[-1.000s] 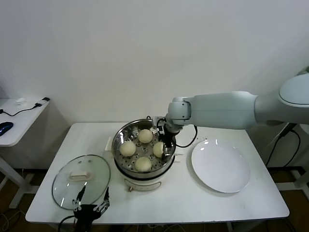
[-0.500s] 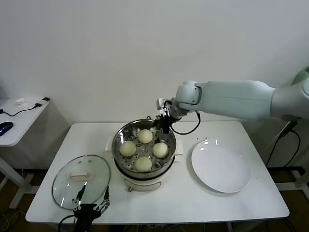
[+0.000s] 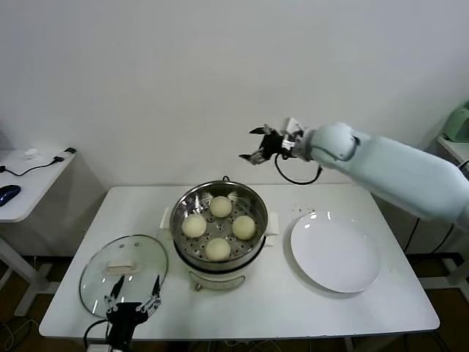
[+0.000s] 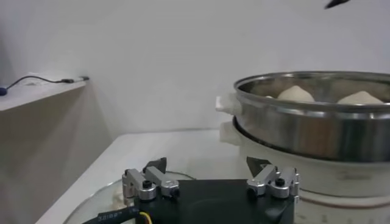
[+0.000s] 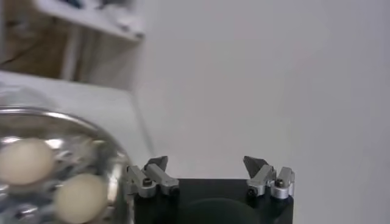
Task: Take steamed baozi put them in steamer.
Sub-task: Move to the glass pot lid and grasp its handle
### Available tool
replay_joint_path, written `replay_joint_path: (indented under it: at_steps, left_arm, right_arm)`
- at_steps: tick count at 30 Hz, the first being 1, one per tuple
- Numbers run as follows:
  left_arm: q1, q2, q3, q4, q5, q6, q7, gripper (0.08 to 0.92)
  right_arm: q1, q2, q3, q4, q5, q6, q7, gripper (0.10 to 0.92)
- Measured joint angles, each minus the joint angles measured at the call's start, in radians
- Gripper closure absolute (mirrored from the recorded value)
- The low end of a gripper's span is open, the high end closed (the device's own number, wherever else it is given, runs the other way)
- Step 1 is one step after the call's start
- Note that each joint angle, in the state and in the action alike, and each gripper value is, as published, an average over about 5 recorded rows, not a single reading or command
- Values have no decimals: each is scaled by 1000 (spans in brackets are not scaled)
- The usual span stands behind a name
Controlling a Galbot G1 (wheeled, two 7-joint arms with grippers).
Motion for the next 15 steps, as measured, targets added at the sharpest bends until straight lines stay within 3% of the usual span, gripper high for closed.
replay_joint_path:
  at_steps: [7,15]
  left_arm:
    - [-31,7,-12,14,-10,0,-6,177]
    - [-49,15,-27,33,-6,-20,-28,177]
  right_arm:
    - [-408,-87,419,71,-113,59,122,202]
    - [-915,-13,919,158,-215,162,188,203]
